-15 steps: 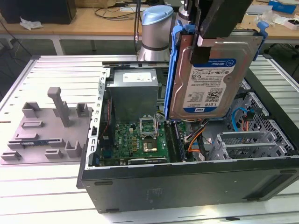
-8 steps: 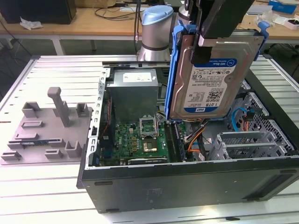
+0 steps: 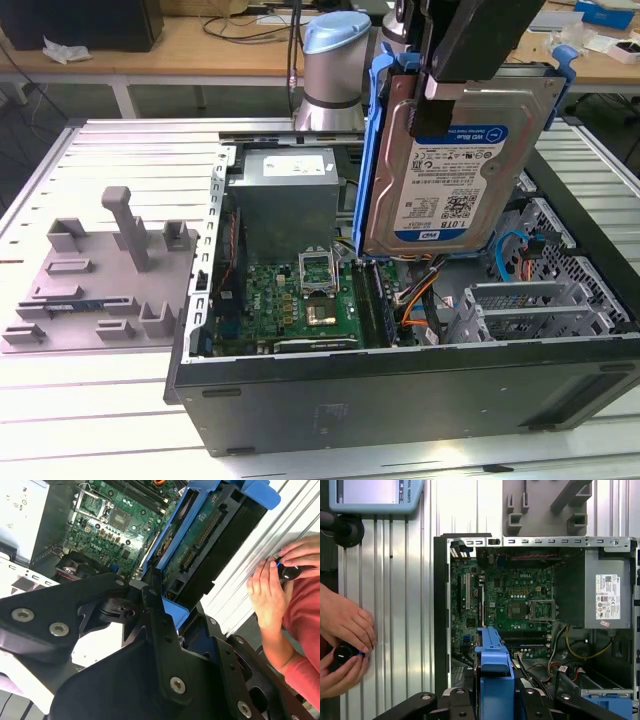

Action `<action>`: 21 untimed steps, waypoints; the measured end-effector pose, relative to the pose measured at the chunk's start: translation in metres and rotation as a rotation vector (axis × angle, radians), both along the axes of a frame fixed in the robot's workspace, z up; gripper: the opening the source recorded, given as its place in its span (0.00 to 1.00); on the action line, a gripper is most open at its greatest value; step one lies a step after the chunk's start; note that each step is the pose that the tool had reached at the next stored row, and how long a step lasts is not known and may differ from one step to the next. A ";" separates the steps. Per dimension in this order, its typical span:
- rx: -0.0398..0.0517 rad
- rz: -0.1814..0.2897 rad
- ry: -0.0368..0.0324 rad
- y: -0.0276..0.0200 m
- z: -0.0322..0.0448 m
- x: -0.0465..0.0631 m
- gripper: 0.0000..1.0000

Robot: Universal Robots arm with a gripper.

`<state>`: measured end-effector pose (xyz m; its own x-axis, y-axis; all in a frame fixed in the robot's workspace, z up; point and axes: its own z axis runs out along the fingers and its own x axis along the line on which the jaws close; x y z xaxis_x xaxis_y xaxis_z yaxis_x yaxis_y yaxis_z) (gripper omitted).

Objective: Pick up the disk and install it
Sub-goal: 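Insert the disk into the insertion slot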

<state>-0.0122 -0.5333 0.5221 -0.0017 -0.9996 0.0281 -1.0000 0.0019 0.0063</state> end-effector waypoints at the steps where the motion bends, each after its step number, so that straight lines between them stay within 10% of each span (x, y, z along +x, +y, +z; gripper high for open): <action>1: 0.0000 0.000 0.0000 0.0000 0.0000 0.000 0.36; 15: 0.0417 0.000 0.0000 -0.0072 -0.0004 0.000 0.36; 21: 0.0444 0.000 0.0000 -0.0076 -0.0004 0.000 0.36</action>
